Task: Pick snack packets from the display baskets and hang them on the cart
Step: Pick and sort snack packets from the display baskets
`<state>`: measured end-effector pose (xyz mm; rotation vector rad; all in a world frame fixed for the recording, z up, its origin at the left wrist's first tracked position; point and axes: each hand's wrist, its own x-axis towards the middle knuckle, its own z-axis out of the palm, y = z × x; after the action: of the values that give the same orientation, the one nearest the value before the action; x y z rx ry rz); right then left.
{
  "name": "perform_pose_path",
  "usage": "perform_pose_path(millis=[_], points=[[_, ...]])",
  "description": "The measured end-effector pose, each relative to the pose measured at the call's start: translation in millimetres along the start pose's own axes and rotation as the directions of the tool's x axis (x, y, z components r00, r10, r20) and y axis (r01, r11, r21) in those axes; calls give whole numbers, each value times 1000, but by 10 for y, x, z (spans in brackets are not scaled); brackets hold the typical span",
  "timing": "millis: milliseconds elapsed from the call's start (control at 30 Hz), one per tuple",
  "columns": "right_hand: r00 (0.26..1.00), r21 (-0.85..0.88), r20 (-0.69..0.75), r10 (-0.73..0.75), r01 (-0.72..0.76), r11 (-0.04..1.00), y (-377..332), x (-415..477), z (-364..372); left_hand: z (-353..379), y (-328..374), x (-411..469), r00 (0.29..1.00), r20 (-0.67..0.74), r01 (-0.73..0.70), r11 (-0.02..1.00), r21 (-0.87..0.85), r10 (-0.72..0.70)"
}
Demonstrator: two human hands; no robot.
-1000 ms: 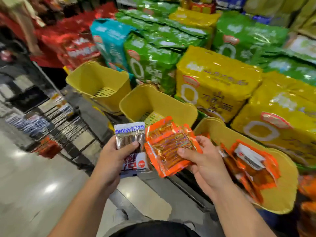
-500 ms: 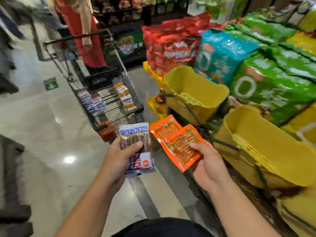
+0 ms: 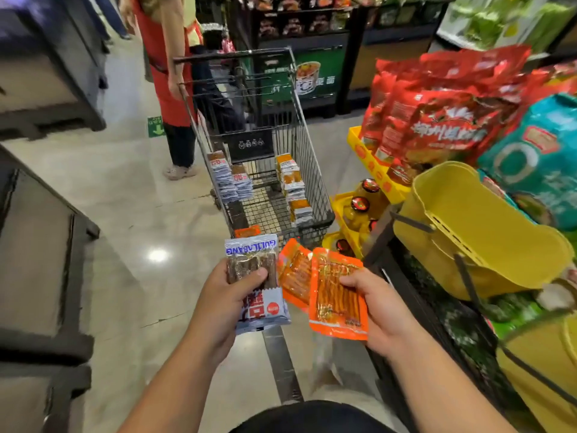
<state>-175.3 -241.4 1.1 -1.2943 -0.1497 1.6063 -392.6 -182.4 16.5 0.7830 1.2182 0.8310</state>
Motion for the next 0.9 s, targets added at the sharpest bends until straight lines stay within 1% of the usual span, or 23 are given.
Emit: perform_pose_path(millis=[67, 133, 200, 233, 300, 367, 433, 500, 567, 633, 767, 833, 900], points=[[997, -98, 60, 41, -35, 995, -163, 261, 77, -21, 73, 201, 999, -32, -9, 1000, -5, 8], [982, -212, 154, 110, -76, 974, -363, 547, 180, -24, 170, 426, 997, -75, -30, 1000, 0, 30], [943, -328, 277, 182, -85, 941, -563, 837, 288, -3, 278, 630, 993, -108, -49, 999, 10, 50], [912, -390, 341, 226, -81, 917, -683, 1010, 358, 14, 348, 756, 989, -133, -58, 998, 10, 59], [863, -500, 398, 312, -81, 862, -889, 1315, 491, 55, 478, 984, 981, -179, -72, 997, 14, 73], [820, -532, 438, 370, -95, 841, -1056, 1594, 605, 96, 611, 1179, 971, -222, -86, 996, 9, 86], [781, -508, 486, 393, -114, 854, -1221, 1923, 702, 115, 714, 1425, 949, -301, -100, 995, -7, 93], [792, -458, 483, 373, -135, 879, -1328, 2267, 755, 103, 751, 1636, 921, -382, -86, 996, -24, 71], [843, -420, 417, 338, -151, 895, -1380, 2592, 777, 77, 753, 1821, 903, -427, -66, 997, -32, 46], [888, -421, 335, 314, -157, 893, -1398, 2891, 802, 41, 736, 1993, 889, -456, -46, 998, -41, 23], [943, -395, 181, 280, -191, 898, -1291, 3290, 868, -53, 711, 2245, 889, -457, 3, 997, -71, -35], [951, -402, 156, 266, -185, 897, -1235, 3435, 922, -142, 712, 2409, 893, -445, 29, 997, -77, -61], [961, -444, 154, 230, -141, 885, -1209, 3537, 995, -261, 726, 2601, 899, -432, 41, 996, -80, -72]])
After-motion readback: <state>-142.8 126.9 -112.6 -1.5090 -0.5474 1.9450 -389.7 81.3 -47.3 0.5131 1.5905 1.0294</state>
